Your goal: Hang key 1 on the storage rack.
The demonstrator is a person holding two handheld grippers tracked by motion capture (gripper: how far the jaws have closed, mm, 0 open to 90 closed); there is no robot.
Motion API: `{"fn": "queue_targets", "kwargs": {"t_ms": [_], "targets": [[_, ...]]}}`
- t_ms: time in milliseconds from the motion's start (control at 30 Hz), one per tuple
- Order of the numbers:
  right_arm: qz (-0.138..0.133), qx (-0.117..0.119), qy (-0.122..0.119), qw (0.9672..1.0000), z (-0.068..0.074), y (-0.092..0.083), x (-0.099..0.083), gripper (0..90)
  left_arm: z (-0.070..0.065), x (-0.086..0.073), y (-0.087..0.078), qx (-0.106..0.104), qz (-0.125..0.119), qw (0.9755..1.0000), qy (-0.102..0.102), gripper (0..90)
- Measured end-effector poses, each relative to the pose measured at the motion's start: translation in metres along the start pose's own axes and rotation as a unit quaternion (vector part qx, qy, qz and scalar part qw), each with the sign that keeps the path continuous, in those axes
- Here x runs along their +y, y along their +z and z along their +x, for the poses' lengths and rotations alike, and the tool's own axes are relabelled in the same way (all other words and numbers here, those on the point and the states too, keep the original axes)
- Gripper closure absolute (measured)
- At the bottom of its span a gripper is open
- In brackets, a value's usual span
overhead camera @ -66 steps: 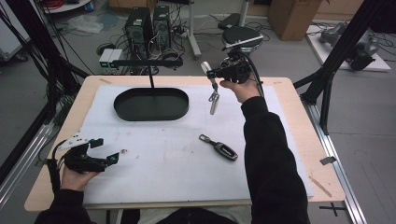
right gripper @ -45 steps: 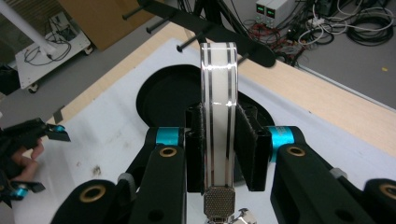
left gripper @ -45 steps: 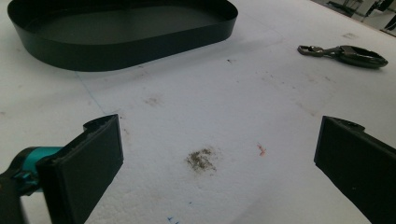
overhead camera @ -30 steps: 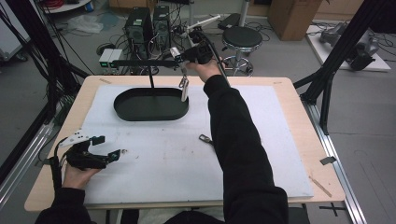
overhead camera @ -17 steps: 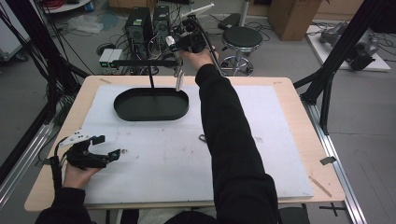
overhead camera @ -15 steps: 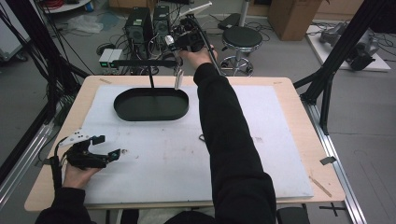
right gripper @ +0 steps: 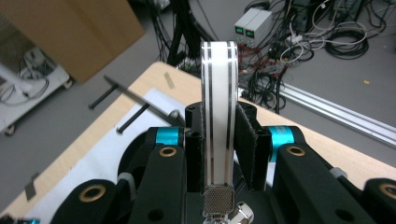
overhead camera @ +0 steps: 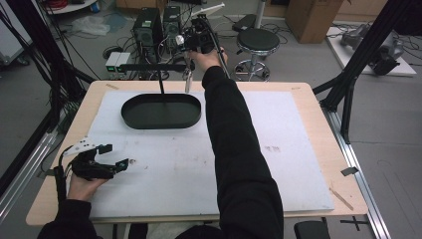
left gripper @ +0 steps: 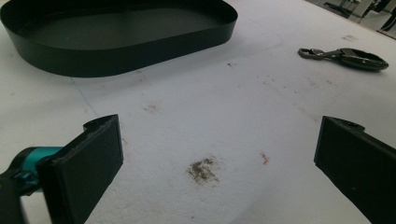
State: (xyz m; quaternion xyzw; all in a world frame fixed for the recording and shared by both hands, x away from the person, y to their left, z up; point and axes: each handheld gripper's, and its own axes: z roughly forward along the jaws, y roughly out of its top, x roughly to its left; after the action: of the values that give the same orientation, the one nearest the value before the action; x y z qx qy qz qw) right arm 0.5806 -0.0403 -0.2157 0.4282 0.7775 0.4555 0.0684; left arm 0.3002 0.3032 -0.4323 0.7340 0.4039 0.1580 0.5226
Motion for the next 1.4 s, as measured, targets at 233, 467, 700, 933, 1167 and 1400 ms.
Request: {"fn": "queue_targets", "kwargs": {"t_ms": [233, 467, 700, 933, 1167, 1400], "targets": [[-0.029, 0.002, 0.036, 0.9989, -0.013, 0.003, 0.001, 74.9, 0.001, 0.0, 0.0, 0.0, -0.002, 1.0, -0.001, 1.7], [-0.032, -0.007, 0.034, 0.9989, -0.015, 0.008, -0.001, 74.9, 0.001, 0.0, 0.0, 0.0, -0.002, 1.0, -0.001, 1.7], [-0.027, -0.017, 0.031, 0.999, -0.023, 0.009, -0.014, 74.0, 0.001, 0.0, 0.001, -0.003, -0.003, 1.0, -0.002, 1.7], [-0.012, -0.024, 0.016, 0.9995, -0.038, 0.005, -0.031, 27.3, 0.001, 0.001, 0.001, -0.003, -0.005, 1.0, -0.004, 1.7], [0.001, -0.003, -0.01, 0.9999, -0.042, -0.003, -0.045, 0.7, 0.001, 0.001, 0.001, -0.001, -0.002, 1.0, -0.001, 1.7], [0.005, -0.008, -0.055, 0.9985, -0.036, -0.014, -0.054, 0.7, 0.0, 0.001, 0.001, 0.0, -0.001, 1.0, 0.0, 1.7]]}}
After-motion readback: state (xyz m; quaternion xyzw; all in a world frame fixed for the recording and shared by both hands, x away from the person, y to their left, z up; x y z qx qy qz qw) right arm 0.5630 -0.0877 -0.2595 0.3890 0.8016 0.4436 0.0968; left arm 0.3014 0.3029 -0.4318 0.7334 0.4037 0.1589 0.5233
